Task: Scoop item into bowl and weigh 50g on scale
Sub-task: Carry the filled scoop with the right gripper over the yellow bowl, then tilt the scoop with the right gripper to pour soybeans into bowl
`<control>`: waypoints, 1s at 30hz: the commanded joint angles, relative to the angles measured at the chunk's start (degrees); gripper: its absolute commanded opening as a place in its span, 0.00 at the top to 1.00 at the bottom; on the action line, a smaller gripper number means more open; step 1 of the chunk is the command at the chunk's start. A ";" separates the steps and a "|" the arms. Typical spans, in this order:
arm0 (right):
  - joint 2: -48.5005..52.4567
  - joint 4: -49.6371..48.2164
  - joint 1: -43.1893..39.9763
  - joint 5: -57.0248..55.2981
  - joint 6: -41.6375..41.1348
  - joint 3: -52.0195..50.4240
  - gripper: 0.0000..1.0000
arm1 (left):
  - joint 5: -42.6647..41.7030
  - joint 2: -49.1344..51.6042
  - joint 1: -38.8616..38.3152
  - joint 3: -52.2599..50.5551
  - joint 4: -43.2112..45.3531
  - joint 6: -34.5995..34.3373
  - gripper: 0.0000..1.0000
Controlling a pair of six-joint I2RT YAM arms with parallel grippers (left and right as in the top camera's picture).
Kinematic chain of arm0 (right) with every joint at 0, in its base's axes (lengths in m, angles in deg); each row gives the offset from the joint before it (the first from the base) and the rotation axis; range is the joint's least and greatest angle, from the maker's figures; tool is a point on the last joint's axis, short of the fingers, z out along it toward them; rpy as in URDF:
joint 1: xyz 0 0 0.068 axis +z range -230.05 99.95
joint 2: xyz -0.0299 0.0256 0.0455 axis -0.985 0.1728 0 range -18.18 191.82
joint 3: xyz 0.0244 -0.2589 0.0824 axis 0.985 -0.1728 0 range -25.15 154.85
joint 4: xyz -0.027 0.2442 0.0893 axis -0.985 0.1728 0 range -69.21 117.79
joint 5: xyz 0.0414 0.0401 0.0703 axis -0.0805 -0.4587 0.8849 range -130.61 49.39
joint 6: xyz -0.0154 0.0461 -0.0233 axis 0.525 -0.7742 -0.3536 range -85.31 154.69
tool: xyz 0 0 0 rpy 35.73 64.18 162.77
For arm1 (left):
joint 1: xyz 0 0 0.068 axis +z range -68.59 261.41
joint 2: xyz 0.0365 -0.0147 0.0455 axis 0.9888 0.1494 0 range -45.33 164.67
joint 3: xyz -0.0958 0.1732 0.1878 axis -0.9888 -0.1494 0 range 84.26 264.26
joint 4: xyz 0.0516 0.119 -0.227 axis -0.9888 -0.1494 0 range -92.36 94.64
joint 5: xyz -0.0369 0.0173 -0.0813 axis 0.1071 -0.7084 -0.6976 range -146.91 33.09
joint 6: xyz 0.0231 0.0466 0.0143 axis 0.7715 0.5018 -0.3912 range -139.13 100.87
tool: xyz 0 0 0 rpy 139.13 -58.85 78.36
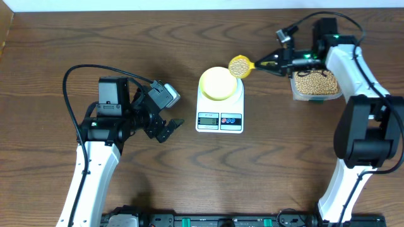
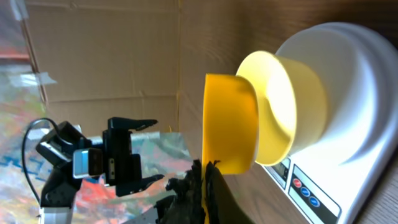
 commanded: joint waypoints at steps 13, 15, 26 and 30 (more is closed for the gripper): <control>0.57 -11.13 7.26 -6.58 -14.62 0.66 0.99 | -0.33 0.15 -0.11 0.98 -0.09 -0.72 0.02; 0.57 -11.08 7.93 -7.26 -13.07 0.74 0.98 | -0.33 0.15 -0.13 0.98 -0.09 -0.72 0.02; -0.57 -5.29 11.34 -16.57 -7.69 4.46 0.98 | -0.33 0.15 -0.13 0.98 -0.07 -0.72 0.02; -0.85 -2.25 12.22 -19.63 -5.68 8.04 0.99 | -0.33 0.15 -0.13 0.98 -0.07 -0.72 0.02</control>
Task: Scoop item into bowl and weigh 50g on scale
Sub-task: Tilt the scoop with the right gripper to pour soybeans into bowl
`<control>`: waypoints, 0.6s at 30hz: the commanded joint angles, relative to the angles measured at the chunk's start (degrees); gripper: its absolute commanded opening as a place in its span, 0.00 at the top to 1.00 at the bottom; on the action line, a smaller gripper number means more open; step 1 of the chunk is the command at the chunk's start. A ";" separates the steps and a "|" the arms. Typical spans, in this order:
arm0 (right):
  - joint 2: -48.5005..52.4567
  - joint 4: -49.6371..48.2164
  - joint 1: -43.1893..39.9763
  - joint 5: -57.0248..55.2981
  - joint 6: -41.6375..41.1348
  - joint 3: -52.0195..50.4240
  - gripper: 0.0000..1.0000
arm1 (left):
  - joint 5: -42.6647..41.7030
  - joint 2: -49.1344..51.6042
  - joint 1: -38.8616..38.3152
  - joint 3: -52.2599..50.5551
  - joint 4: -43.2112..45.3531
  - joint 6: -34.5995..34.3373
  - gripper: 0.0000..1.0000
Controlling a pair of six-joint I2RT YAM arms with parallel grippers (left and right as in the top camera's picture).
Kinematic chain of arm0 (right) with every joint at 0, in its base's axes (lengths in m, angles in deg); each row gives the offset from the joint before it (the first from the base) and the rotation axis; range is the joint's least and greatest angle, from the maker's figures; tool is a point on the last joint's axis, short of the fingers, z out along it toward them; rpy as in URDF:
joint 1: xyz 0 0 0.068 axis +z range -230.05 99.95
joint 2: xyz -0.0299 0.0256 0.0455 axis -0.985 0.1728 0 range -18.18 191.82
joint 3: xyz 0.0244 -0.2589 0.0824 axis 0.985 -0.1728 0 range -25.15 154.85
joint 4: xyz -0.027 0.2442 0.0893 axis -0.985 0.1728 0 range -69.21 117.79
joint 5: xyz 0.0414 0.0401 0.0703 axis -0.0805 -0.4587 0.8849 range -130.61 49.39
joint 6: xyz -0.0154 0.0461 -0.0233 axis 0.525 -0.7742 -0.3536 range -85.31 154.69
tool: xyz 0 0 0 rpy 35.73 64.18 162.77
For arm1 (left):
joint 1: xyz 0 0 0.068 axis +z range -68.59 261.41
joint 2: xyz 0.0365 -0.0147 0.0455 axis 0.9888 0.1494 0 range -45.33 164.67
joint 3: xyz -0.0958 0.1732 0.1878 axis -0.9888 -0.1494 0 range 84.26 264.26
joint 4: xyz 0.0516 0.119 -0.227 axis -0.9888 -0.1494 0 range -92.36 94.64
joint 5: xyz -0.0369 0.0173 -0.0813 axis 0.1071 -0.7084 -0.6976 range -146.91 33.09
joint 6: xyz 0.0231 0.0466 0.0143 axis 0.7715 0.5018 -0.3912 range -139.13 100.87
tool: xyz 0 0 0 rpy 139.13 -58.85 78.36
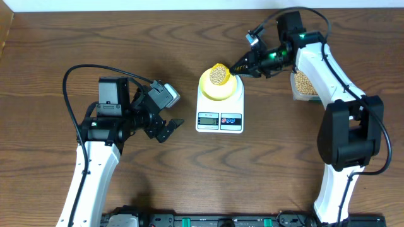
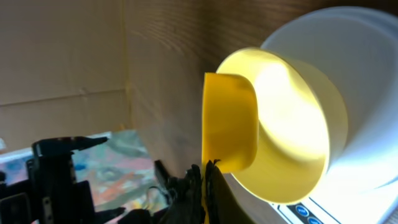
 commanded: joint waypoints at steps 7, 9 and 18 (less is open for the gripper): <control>-0.85 12.31 3.80 -11.54 9.25 9.16 0.99 | -0.31 0.15 -0.11 0.98 -0.07 -0.74 0.02; -0.85 14.91 4.79 -15.56 10.12 10.43 0.99 | -0.31 0.15 -0.11 0.98 -0.07 -0.74 0.02; -0.85 15.58 6.99 -24.81 9.62 14.56 0.99 | -0.31 0.15 -0.11 0.98 -0.07 -0.74 0.02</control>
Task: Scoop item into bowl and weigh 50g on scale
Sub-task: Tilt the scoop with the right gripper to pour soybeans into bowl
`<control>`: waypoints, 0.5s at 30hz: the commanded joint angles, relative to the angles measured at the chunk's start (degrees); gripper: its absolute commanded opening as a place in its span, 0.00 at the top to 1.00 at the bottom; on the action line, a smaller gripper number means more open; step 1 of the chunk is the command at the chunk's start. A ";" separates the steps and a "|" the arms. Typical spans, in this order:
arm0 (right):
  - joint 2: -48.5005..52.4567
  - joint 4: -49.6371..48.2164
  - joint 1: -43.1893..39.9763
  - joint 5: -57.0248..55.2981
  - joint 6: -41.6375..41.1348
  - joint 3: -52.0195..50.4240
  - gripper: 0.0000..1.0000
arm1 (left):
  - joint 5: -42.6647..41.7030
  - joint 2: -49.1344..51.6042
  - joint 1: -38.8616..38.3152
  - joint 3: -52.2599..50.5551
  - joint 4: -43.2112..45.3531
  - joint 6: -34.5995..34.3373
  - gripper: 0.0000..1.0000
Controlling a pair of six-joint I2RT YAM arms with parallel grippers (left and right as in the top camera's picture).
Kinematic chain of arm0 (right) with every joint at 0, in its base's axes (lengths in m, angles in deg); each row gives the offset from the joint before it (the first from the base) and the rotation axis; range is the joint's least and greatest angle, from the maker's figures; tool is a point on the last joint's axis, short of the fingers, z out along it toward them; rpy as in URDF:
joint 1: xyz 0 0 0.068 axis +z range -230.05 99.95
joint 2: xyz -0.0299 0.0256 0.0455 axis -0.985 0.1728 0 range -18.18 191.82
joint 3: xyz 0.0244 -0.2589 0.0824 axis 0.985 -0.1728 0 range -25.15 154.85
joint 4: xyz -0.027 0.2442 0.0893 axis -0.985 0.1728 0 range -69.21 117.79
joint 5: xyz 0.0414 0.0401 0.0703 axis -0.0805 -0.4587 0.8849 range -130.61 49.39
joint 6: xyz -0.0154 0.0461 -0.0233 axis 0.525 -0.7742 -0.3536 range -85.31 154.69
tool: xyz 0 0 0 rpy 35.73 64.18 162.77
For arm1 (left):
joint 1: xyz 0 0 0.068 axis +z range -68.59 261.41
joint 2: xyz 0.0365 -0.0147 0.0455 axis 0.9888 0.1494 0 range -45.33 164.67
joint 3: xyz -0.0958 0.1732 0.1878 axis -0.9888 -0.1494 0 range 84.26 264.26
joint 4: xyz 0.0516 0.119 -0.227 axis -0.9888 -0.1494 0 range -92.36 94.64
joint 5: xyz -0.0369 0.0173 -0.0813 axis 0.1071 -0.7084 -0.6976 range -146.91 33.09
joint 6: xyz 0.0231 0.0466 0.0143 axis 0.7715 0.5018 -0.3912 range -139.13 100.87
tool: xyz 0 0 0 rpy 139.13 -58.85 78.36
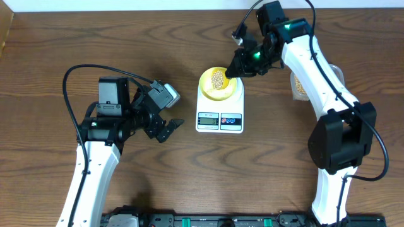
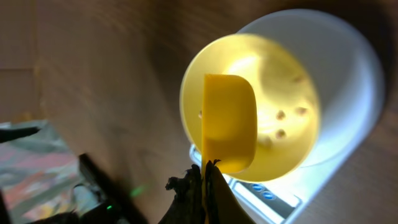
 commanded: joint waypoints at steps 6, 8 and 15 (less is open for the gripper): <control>-0.85 0.28 2.82 -10.60 1.51 4.87 0.99 | -0.33 0.13 -0.11 0.98 -0.07 -0.74 0.02; -0.85 0.37 3.19 -10.58 1.99 4.90 0.99 | -0.33 0.15 -0.13 0.98 -0.07 -0.74 0.02; -0.85 1.38 3.93 -10.73 5.60 4.94 0.99 | -0.33 0.13 -0.13 0.98 -0.09 -0.74 0.02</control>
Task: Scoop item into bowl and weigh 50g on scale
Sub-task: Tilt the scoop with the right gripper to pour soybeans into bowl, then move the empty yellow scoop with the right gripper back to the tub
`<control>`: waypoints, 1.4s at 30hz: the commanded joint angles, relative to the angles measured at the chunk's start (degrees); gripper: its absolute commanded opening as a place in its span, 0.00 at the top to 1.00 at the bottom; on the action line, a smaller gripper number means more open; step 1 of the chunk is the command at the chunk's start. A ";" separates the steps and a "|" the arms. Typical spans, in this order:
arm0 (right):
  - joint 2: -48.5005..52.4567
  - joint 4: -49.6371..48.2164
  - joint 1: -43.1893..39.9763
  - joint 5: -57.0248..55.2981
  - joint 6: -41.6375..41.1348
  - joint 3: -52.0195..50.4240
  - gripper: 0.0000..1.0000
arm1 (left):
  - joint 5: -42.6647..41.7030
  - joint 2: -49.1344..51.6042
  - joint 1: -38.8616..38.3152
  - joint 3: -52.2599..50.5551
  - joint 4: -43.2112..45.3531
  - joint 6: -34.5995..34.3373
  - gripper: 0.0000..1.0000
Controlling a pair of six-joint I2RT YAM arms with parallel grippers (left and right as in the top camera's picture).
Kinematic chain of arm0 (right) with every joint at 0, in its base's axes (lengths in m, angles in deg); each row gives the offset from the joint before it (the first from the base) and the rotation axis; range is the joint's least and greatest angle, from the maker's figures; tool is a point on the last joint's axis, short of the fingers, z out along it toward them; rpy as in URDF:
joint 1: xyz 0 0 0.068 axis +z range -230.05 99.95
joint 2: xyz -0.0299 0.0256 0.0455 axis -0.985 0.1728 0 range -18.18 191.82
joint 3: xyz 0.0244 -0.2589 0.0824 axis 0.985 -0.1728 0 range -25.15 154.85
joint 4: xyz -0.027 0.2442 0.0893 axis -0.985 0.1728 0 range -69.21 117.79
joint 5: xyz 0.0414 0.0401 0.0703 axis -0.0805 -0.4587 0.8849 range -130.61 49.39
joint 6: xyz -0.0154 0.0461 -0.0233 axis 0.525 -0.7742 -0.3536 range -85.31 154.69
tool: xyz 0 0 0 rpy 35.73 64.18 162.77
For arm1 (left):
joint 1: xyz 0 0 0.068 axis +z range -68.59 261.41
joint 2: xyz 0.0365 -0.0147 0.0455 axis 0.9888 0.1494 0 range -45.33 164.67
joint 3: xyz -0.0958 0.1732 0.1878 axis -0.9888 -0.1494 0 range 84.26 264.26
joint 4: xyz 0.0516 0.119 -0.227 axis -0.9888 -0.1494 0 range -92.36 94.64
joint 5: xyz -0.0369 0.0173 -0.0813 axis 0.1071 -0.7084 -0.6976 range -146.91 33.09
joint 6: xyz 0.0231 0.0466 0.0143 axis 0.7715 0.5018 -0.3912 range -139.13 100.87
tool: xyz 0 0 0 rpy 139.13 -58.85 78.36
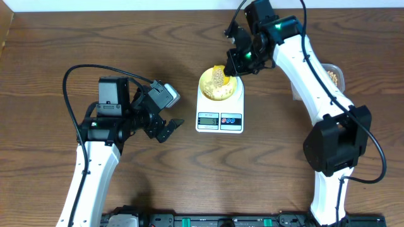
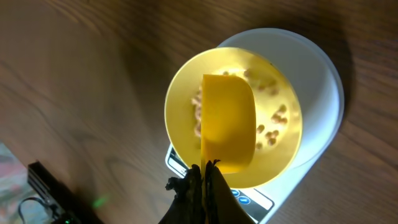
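Note:
A yellow bowl [image 1: 219, 88] stands on the white scale [image 1: 219, 110] at the table's middle, with tan beans lying in it [image 2: 273, 121]. My right gripper [image 1: 235, 65] is shut on the handle of a yellow scoop [image 2: 228, 121], which is tipped over the bowl with its back toward the wrist camera. In the right wrist view the gripper [image 2: 204, 180] shows as dark fingers pressed on the thin handle. My left gripper [image 1: 169, 128] hangs open to the left of the scale, holding nothing.
A clear container of beans [image 1: 334, 75] sits at the right, mostly hidden behind my right arm. The scale's display and buttons [image 1: 219, 119] face the front. A black rail [image 1: 208, 221] runs along the table's near edge.
My right gripper has turned further, so the scoop is tipped more steeply. More beans lie in the bowl. The left arm has not moved.
My right gripper held a full scoop between the bean container and the scale. Then the scoop was over the bowl's rim, still full. Then it was tilted with a few beans in the bowl, and now many beans lie there.

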 commanded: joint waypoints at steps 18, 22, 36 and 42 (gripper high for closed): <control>-0.85 2.03 7.45 -25.33 18.93 4.28 0.99 | -0.33 0.15 -0.11 0.98 -0.07 -0.74 0.02; -0.85 1.73 7.45 -23.91 19.58 4.28 0.99 | -0.33 0.13 -0.11 0.98 -0.07 -0.74 0.02; -1.01 0.87 7.45 -19.17 22.93 4.33 0.99 | -0.33 0.15 -0.13 0.98 -0.07 -0.74 0.02; -2.21 0.28 6.91 -18.21 21.68 5.49 0.99 | -0.33 0.15 -0.11 0.98 -0.07 -0.74 0.02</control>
